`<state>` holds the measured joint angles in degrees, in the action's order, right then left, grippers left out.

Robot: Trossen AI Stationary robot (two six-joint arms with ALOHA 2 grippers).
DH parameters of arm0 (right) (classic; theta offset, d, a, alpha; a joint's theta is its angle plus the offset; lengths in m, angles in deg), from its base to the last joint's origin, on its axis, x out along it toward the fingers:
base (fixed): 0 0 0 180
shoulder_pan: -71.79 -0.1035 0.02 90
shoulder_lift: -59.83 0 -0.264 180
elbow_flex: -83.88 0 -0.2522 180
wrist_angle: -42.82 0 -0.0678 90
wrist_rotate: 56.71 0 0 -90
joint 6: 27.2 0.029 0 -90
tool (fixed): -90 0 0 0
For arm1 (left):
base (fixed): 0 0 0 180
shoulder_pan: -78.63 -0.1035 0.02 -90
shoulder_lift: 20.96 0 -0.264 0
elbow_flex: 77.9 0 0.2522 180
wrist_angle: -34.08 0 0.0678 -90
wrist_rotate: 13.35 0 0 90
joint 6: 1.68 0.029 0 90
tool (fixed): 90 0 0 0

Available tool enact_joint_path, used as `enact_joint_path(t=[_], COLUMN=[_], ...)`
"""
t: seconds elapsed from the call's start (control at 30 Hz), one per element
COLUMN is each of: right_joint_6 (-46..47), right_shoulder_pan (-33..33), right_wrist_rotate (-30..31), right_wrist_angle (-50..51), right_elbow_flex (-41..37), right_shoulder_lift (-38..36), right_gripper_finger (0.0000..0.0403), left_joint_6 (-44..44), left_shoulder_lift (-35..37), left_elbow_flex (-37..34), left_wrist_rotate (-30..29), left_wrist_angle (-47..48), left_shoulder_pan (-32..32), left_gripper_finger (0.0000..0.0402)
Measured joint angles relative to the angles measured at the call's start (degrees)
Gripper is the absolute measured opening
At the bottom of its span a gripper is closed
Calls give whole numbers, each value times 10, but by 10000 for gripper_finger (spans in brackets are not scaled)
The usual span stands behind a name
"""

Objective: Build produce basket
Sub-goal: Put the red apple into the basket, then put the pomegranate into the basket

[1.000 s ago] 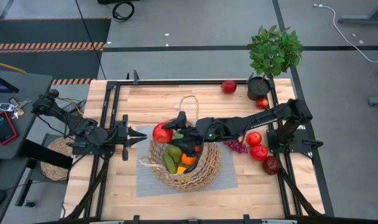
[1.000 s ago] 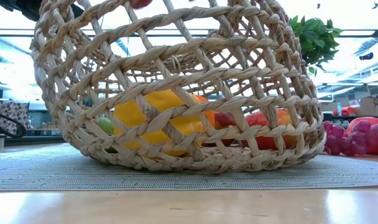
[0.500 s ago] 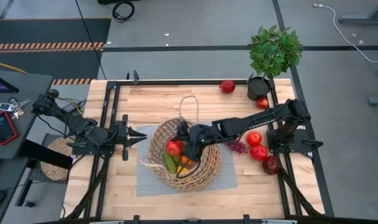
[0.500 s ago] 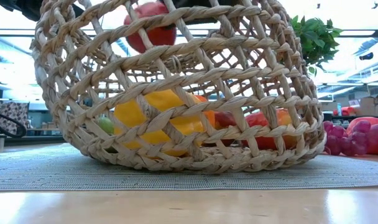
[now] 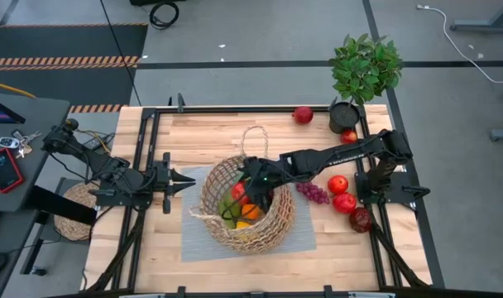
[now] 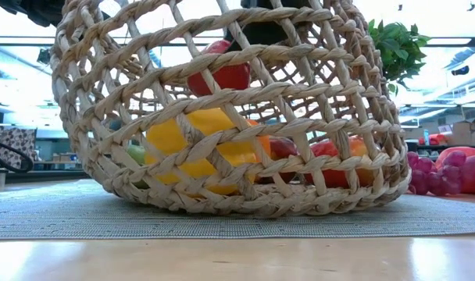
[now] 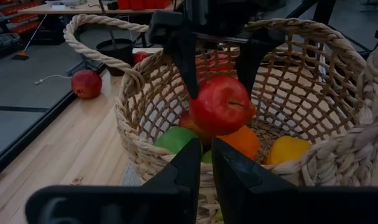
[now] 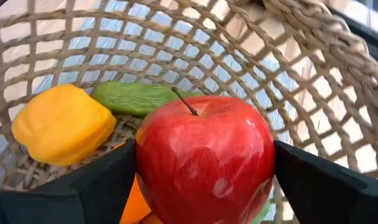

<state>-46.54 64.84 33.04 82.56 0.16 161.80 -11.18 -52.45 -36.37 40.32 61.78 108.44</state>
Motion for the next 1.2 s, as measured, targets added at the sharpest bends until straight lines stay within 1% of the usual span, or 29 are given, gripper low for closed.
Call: enact_joint_path(t=[0.13, 0.27, 0.4, 0.5, 0.6, 0.77, 0.87, 0.93, 1.03, 1.1, 1.2], right_joint_6=[30, 59, 34, 14, 13, 40, 77, 107, 161, 189, 221], right_shoulder_pan=[0, 1, 0, -1, -1, 3, 13, 27, 57, 77, 108], right_wrist_rotate=[0, 4, 65, 100, 147, 271, 318, 336, 339, 351, 378], right_wrist_angle=[0, -2, -22, -56, -81, -72, -34, 11, 64, 76, 68], right_elbow_flex=[0, 0, 0, 0, 0, 0, 0, 0, -17, -50, -124], right_shoulder_lift=[0, 0, -11, -36, -66, -129, -165, -186, -213, -231, -259], right_gripper_finger=[395, 395, 399, 394, 387, 375, 368, 364, 360, 358, 354], left_joint_6=[0, 0, 0, 0, 0, 0, 0, 0, 0, 0, 0], left_shoulder_lift=[0, 0, 0, 0, 0, 0, 0, 0, 0, 0, 0], left_elbow_flex=[0, 0, 0, 0, 0, 0, 0, 0, 0, 0, 0], left_wrist_rotate=[0, 0, 0, 0, 0, 0, 0, 0, 0, 0, 0], left_wrist_angle=[0, 0, 0, 0, 0, 0, 0, 0, 0, 0, 0], left_shoulder_pan=[0, 0, 0, 0, 0, 0, 0, 0, 0, 0, 0], left_gripper_finger=[48, 48, 48, 48, 48, 48, 48, 48, 48, 48, 48])
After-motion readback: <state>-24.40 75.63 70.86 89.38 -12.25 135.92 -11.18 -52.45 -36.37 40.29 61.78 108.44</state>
